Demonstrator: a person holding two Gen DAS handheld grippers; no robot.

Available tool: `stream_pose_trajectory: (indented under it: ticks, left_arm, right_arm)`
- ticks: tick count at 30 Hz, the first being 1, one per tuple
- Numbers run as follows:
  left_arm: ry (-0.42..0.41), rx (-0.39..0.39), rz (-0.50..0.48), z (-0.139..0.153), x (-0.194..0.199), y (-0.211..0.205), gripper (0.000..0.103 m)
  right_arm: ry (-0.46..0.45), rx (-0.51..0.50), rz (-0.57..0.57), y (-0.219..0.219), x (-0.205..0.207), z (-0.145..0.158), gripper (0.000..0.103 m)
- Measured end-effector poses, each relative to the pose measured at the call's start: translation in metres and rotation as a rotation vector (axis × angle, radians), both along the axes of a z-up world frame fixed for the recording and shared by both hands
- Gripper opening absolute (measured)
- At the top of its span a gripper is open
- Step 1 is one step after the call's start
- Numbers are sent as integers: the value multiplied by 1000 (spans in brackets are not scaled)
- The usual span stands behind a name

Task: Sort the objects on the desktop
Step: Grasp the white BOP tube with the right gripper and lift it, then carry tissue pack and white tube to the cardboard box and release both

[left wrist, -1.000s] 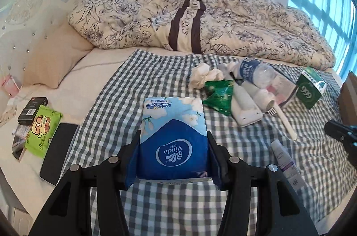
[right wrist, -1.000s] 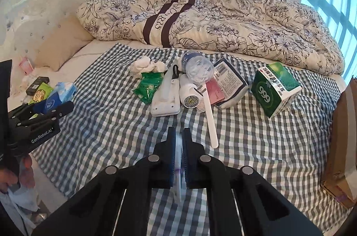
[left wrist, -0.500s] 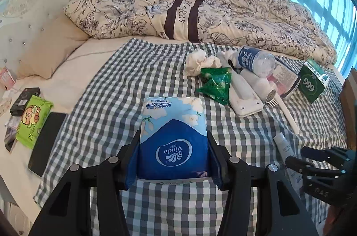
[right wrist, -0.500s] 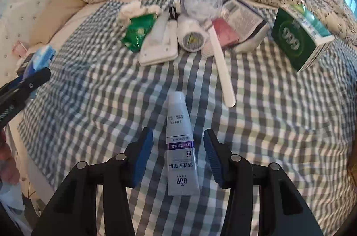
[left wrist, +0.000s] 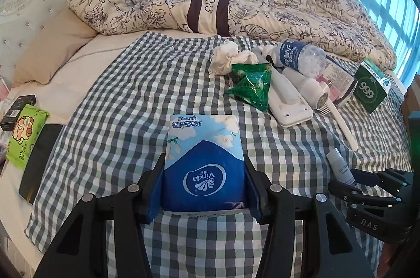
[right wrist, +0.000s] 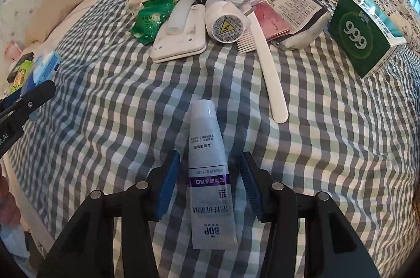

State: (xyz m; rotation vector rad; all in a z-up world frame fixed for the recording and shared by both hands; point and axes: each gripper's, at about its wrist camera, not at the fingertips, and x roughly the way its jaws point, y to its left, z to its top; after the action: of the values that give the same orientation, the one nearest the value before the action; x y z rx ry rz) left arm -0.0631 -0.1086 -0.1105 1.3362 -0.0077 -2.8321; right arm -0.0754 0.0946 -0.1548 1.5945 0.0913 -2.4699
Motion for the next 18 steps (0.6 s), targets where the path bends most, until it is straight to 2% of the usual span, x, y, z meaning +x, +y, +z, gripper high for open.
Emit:
stream_pose_trajectory:
  ticks: [1, 2, 3, 14, 18]
  left_arm:
    - [-2, -2, 0, -1, 0, 1, 53]
    - [-3, -1, -2, -1, 0, 1, 53]
    - [-4, -1, -3, -1, 0, 2, 53]
    - [0, -10, 7, 5, 3, 1, 53]
    - [9, -16, -7, 13, 9, 7, 53]
  right_arm:
    - [1, 11, -1, 0, 0, -1, 44]
    - [5, 27, -4, 0, 0, -2, 34]
    - [11, 38, -2, -1, 1, -1, 29]
    - [66, 35, -6, 4, 9, 15, 28]
    - [97, 14, -19, 11, 12, 34, 28]
